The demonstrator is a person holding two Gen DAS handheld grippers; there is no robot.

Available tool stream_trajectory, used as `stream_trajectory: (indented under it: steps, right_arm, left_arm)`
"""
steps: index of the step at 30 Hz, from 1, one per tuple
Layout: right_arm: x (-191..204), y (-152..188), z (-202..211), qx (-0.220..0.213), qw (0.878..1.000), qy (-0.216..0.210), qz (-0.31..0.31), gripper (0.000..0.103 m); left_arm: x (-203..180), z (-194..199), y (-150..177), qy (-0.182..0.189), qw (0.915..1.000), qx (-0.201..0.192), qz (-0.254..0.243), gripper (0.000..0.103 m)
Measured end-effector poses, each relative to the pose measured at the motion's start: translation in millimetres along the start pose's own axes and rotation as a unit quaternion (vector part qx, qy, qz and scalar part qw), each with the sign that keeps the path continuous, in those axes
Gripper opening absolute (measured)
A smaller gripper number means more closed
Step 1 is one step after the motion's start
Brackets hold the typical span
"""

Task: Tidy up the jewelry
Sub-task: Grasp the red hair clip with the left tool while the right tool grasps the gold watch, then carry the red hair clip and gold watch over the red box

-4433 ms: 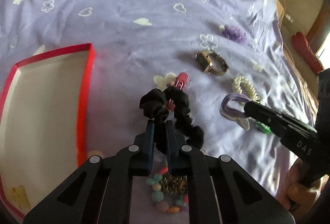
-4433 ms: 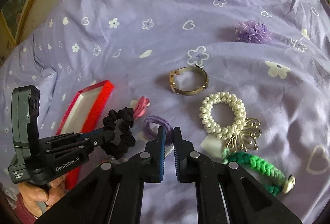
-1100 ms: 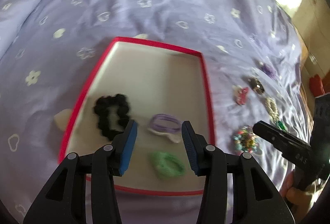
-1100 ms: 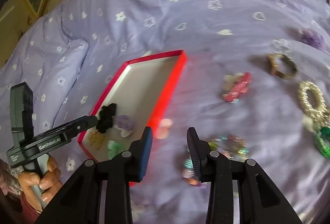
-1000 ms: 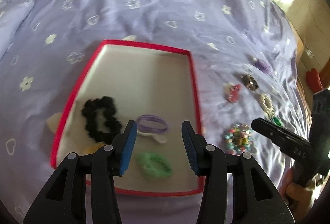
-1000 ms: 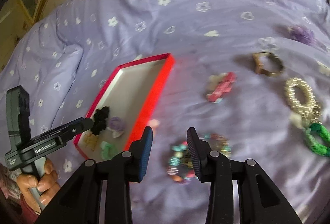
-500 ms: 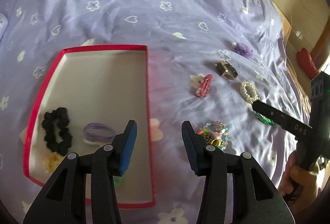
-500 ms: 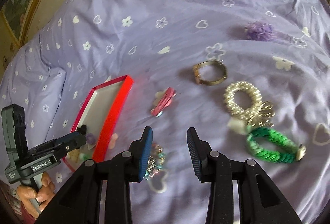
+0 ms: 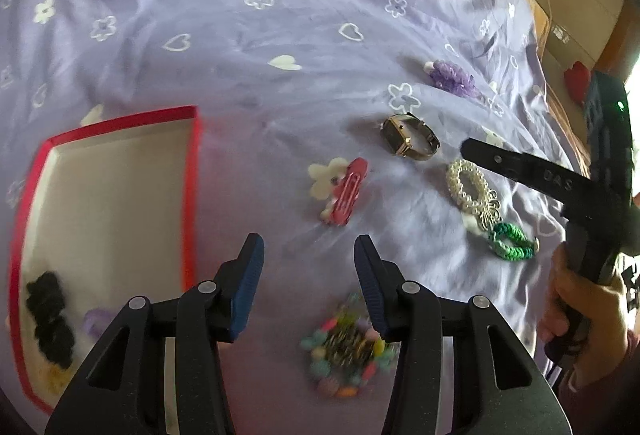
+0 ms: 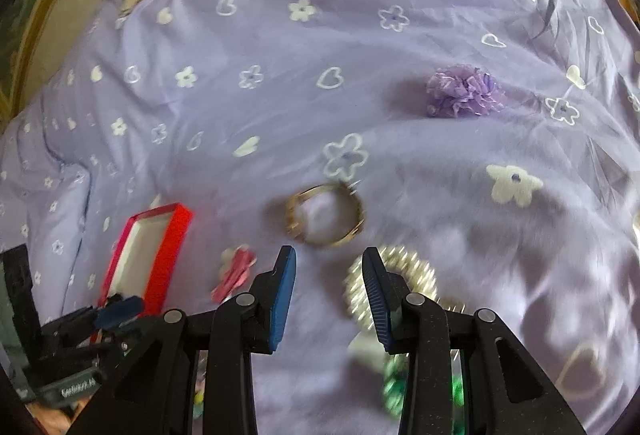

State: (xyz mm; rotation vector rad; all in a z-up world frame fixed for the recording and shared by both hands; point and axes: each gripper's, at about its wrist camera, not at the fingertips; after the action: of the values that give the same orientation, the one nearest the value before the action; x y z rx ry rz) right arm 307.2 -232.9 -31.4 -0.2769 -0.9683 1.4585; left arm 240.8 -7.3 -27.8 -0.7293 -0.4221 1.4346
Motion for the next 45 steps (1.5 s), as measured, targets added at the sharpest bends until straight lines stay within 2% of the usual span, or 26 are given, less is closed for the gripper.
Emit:
stream_trajectory:
  steps: [7, 11, 13, 14, 15, 16, 17, 19, 25, 31, 45]
  right_arm:
    - [-6, -8, -40, 0.023, 1.000, 0.014, 0.016, 0.034]
    - [-6, -7, -57, 0.030, 0.999, 0.016, 0.020, 0.032]
    - [-4, -7, -61, 0.030, 0.999, 0.022, 0.030, 0.023]
    - [-4, -7, -63, 0.029, 0.999, 0.026, 0.033, 0.019]
    - [-4, -7, -63, 0.028, 0.999, 0.028, 0.034, 0.011]
    - [-6, -7, -63, 0.027, 0.999, 0.026, 0.032, 0.007]
    - [-6, -7, -62, 0.027, 0.999, 0.023, 0.029, 0.007]
    - [-7, -5, -58, 0.023, 0.999, 0.018, 0.026, 0.007]
    - [0, 1, -40, 0.017, 1.000, 0.000, 0.020, 0.007]
    - [15, 7, -20, 0.012, 1.000, -0.023, 0.013, 0.007]
    - [73, 24, -2, 0.018, 0.997, -0.060, 0.034, 0.007]
  left_arm:
    - [-14, -44, -12, 0.006, 0.9996, 0.024, -0.013, 0.046]
    - [-20, -63, -12, 0.022, 0.9985, 0.046, -0.020, 0.046]
    - [-21, -70, -11, 0.019, 0.9982, 0.051, -0.023, 0.045]
    - [-22, -72, -11, 0.014, 0.9983, 0.048, -0.029, 0.038]
    - [-22, -72, -11, 0.010, 0.9983, 0.044, -0.035, 0.032]
    - [-23, -73, -12, 0.010, 0.9983, 0.043, -0.039, 0.021]
    - [-23, -73, -13, 0.015, 0.9983, 0.042, -0.038, 0.018]
    - [-23, -72, -13, 0.017, 0.9984, 0.039, -0.037, 0.018]
    - [-22, -59, -12, 0.023, 0.9989, 0.029, -0.029, 0.018]
    - [-15, -27, -10, 0.018, 0.9996, 0.006, -0.022, 0.018]
    - [43, 37, 10, -0.010, 0.9994, -0.023, 0.022, 0.018]
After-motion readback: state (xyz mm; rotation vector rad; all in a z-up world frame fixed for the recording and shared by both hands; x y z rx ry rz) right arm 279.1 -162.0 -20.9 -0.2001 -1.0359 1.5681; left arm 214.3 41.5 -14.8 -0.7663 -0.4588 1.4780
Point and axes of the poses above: each gripper's, at about its wrist camera, not at the fingertips, and z roughly against the way its jaws point, x to its left, y to its underside, and after that the axes turned 10 degrees about -x, right-handed
